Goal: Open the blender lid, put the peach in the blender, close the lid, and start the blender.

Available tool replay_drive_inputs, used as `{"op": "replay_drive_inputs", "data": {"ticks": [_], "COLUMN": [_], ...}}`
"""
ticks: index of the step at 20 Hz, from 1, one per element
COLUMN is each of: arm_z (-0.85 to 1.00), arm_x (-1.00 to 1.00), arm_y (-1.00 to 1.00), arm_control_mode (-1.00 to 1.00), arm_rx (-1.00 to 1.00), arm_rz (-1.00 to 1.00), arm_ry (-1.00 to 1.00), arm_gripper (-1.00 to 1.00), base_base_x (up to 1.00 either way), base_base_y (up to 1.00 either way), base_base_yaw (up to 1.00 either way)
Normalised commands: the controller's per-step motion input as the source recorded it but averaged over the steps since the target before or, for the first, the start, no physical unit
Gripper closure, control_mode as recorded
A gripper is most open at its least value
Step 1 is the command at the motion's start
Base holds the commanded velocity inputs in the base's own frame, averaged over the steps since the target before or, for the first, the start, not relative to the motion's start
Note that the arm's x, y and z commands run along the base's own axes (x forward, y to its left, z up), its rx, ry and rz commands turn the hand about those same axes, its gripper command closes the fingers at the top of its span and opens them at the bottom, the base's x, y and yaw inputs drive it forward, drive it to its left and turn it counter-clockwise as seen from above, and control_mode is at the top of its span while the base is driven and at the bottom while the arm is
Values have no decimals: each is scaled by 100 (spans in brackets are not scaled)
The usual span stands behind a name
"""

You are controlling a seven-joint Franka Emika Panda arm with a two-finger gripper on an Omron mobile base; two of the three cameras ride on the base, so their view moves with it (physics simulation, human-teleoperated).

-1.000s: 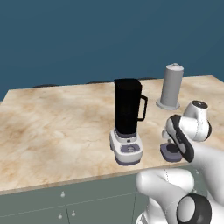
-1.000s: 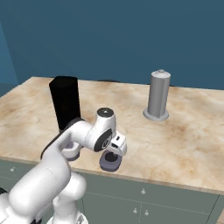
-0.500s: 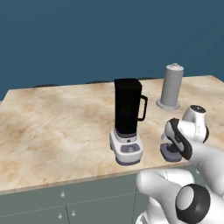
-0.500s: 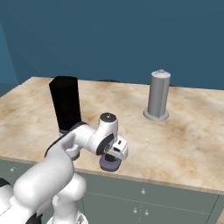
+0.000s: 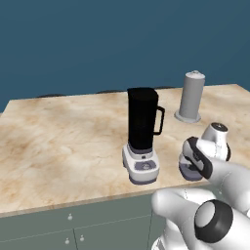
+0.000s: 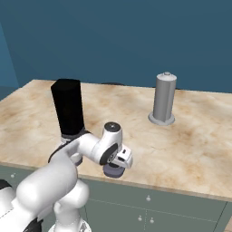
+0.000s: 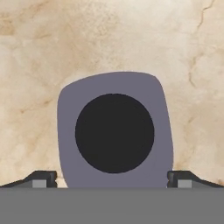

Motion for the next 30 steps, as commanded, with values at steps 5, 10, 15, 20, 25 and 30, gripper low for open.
{"op": "replay_drive_inputs", "data": {"ticks": [5,10,15,20,25,30], "arm_z": [-9,-18,-19,-24,-53,-80], "arm_x": [19,21,15,7,0,-8], "arm_y": [0,0,0,0,2,14], "arm_control_mode": [-100,-100,-100,-100,-100,-100], "arm_rx": [0,0,0,0,0,-2], "arm_rz": [4,4,5,5,4,3], "arm_ry": [0,1,1,2,4,6], "arm_gripper": [-100,-100,-100,-100,-100,-100], "base_base_x": [0,0,0,0,0,0], "base_base_y": [0,0,0,0,0,0], "base_base_yaw": [0,0,0,0,0,0]}}
